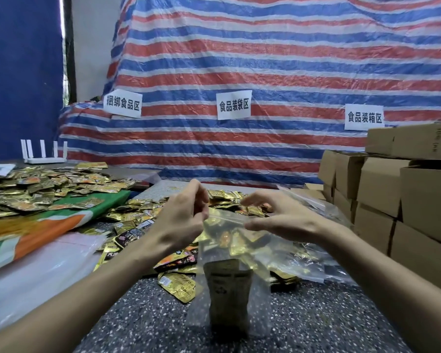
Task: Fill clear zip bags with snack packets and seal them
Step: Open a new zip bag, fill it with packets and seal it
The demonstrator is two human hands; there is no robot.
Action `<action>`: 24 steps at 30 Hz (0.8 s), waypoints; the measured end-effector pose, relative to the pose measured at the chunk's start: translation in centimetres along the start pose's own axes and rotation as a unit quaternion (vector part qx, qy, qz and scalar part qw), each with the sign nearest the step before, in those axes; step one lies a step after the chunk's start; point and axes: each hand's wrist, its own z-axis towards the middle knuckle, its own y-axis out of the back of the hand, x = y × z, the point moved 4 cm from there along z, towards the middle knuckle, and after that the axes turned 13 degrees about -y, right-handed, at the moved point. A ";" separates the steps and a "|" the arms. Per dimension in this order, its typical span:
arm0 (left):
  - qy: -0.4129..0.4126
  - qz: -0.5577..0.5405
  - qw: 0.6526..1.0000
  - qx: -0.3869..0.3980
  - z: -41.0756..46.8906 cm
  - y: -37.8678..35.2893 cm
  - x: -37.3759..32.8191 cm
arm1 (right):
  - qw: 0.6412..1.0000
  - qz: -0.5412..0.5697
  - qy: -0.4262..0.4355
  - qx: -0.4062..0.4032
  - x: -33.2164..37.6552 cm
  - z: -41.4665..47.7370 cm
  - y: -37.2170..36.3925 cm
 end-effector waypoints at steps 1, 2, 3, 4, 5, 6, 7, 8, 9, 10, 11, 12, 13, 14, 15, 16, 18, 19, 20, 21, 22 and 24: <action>-0.014 0.008 1.000 -0.001 0.0 -0.2 -0.3 | 1.000 -0.009 0.024 -0.008 0.9 0.2 -0.5; -0.027 0.015 1.000 -0.003 0.0 -0.3 -0.6 | 0.999 -0.017 0.044 -0.018 1.8 0.4 -1.1; -0.036 0.021 0.999 -0.005 0.0 -0.4 -0.8 | 0.998 -0.020 0.060 -0.025 2.7 0.8 -1.6; -0.042 0.026 0.999 -0.006 0.0 -0.4 -1.0 | 0.997 -0.021 0.071 -0.034 3.4 1.0 -1.9; -0.044 0.030 0.999 -0.006 0.0 -0.4 -1.0 | 0.996 -0.020 0.077 -0.045 4.0 1.2 -2.1; -0.044 0.033 0.998 -0.008 0.0 -0.3 -1.0 | 0.995 -0.022 0.078 -0.054 4.4 1.3 -2.3; -0.043 0.035 0.998 -0.011 -0.1 -0.2 -0.9 | 0.995 -0.024 0.079 -0.061 4.7 1.3 -2.4; -0.038 0.034 0.999 -0.014 -0.2 -0.1 -0.8 | 0.994 -0.027 0.080 -0.066 4.9 1.3 -2.6; -0.032 0.032 0.999 -0.017 -0.3 0.1 -0.6 | 0.994 -0.029 0.081 -0.069 5.1 1.3 -2.7; -0.027 0.029 0.999 -0.021 -0.5 0.2 -0.6 | 0.994 -0.029 0.082 -0.070 5.3 1.3 -2.8; -0.026 0.028 0.999 -0.024 -0.6 0.3 -0.5 | 0.994 -0.030 0.081 -0.071 5.4 1.3 -2.9; -0.030 0.029 0.999 -0.025 -0.7 0.3 -0.5 | 0.993 -0.037 0.080 -0.073 5.5 1.3 -3.0; -0.035 0.032 0.999 -0.021 -0.8 0.3 -0.6 | 0.993 -0.047 0.078 -0.076 5.6 1.4 -3.1; -0.042 0.036 0.998 -0.012 -0.9 0.3 -0.6 | 0.992 -0.055 0.077 -0.080 5.7 1.5 -3.1; -0.045 0.040 0.998 0.000 -0.9 0.3 -0.5 | 0.992 -0.057 0.078 -0.084 5.7 1.5 -3.2; -0.043 0.044 0.998 0.017 -1.0 0.3 -0.2 | 0.992 -0.053 0.078 -0.088 5.7 1.5 -3.2; -0.039 0.046 0.996 0.061 -1.3 0.4 0.3 | 0.993 -0.035 0.079 -0.082 5.5 1.4 -3.2; -0.038 0.044 0.995 0.084 -1.4 0.3 0.5 | 0.994 -0.025 0.077 -0.075 5.3 1.4 -3.2; -0.039 0.043 0.993 0.102 -1.5 0.3 0.6 | 0.995 -0.018 0.071 -0.066 5.2 1.4 -3.3; -0.039 0.044 0.992 0.110 -1.5 0.2 0.7 | 0.996 -0.014 0.064 -0.058 5.0 1.4 -3.3; -0.038 0.046 0.992 0.107 -1.5 0.2 0.7 | 0.997 -0.013 0.058 -0.049 4.8 1.3 -3.2; -0.028 0.040 0.996 0.079 -1.4 0.2 0.7 | 0.998 -0.017 0.054 -0.040 4.5 1.1 -3.0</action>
